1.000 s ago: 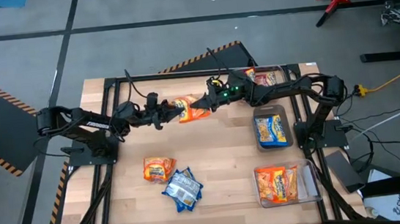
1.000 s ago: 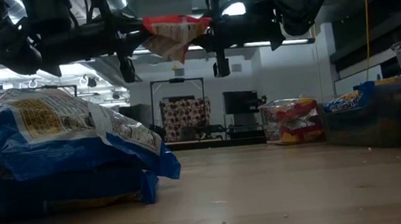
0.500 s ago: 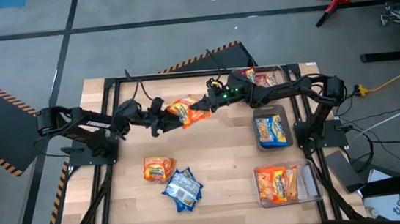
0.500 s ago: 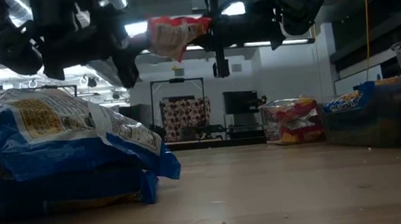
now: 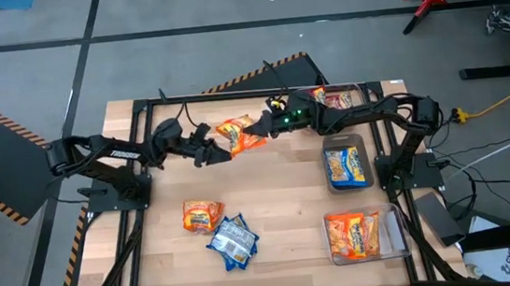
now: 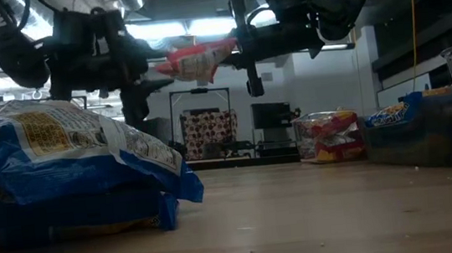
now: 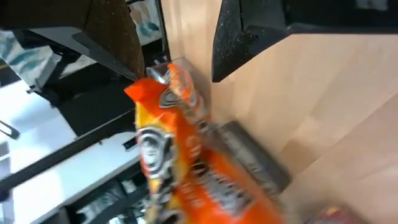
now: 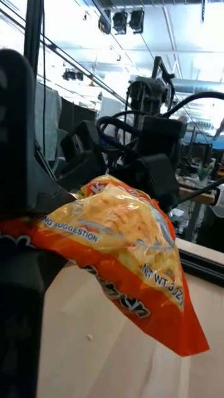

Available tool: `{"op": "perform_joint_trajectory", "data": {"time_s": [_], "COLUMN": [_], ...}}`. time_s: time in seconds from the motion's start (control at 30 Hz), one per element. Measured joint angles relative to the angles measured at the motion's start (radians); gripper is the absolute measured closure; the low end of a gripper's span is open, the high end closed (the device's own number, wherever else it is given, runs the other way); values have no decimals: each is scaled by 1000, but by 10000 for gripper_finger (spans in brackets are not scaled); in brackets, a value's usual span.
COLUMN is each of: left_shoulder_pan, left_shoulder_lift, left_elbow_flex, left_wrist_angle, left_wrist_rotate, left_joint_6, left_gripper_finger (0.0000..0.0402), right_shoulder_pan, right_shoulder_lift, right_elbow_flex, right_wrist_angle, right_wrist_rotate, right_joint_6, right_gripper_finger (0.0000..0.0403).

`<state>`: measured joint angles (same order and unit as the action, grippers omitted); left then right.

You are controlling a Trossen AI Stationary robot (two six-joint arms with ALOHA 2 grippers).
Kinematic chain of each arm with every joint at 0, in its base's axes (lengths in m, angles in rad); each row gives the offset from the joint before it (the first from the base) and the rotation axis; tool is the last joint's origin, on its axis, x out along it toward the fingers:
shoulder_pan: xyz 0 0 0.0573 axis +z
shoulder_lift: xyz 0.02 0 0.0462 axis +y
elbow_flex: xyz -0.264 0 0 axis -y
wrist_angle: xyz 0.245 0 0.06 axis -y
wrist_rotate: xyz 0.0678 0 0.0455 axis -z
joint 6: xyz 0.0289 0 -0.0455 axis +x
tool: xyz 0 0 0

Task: Sort Maruchan noodles
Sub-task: Put the orange noodle pack into the bottom transparent bin

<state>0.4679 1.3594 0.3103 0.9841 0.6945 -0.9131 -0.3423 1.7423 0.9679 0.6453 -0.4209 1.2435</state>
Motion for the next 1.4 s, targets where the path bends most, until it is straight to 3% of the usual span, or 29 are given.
{"op": "perform_joint_trajectory", "data": {"time_s": [0.17, 0.27, 0.4, 0.57, 0.77, 0.9, 1.03, 1.17, 1.27, 1.4], "left_shoulder_pan": [42, 57, 72, 78, 77, 77, 77, 77, 77, 77], "left_shoulder_lift": [0, 0, 0, 0, 0, 0, 0, 0, 0, 0], "left_elbow_flex": [0, -1, -1, -1, -1, -1, -1, -1, -1, -1], "left_wrist_angle": [-109, -120, -119, -118, -118, -119, -127, -132, -135, -139], "left_wrist_rotate": [5, 32, 53, 50, 49, 48, 48, 46, 30, 4], "left_joint_6": [23, 28, 43, 49, 49, 49, 49, 49, 49, 49], "left_gripper_finger": [219, 219, 219, 219, 219, 219, 219, 219, 219, 219], "right_shoulder_pan": [9, 26, 66, 168, 455, 712, 962, 1177, 1283, 1335], "right_shoulder_lift": [-21, -83, -223, -444, -628, -660, -644, -627, -627, -627], "right_elbow_flex": [0, 1, -2, 1, 1, 0, -1, -1, -1, -1], "right_wrist_angle": [-73, -250, -528, -845, -1189, -1333, -1444, -1534, -1534, -1587], "right_wrist_rotate": [-23, -10, 103, 335, 677, 873, 1002, 1078, 1094, 925], "right_joint_6": [-46, -102, -177, -174, 95, 391, 709, 1003, 1043, 1043], "right_gripper_finger": [397, 395, 397, 395, 398, 393, 393, 397, 391, 388]}}
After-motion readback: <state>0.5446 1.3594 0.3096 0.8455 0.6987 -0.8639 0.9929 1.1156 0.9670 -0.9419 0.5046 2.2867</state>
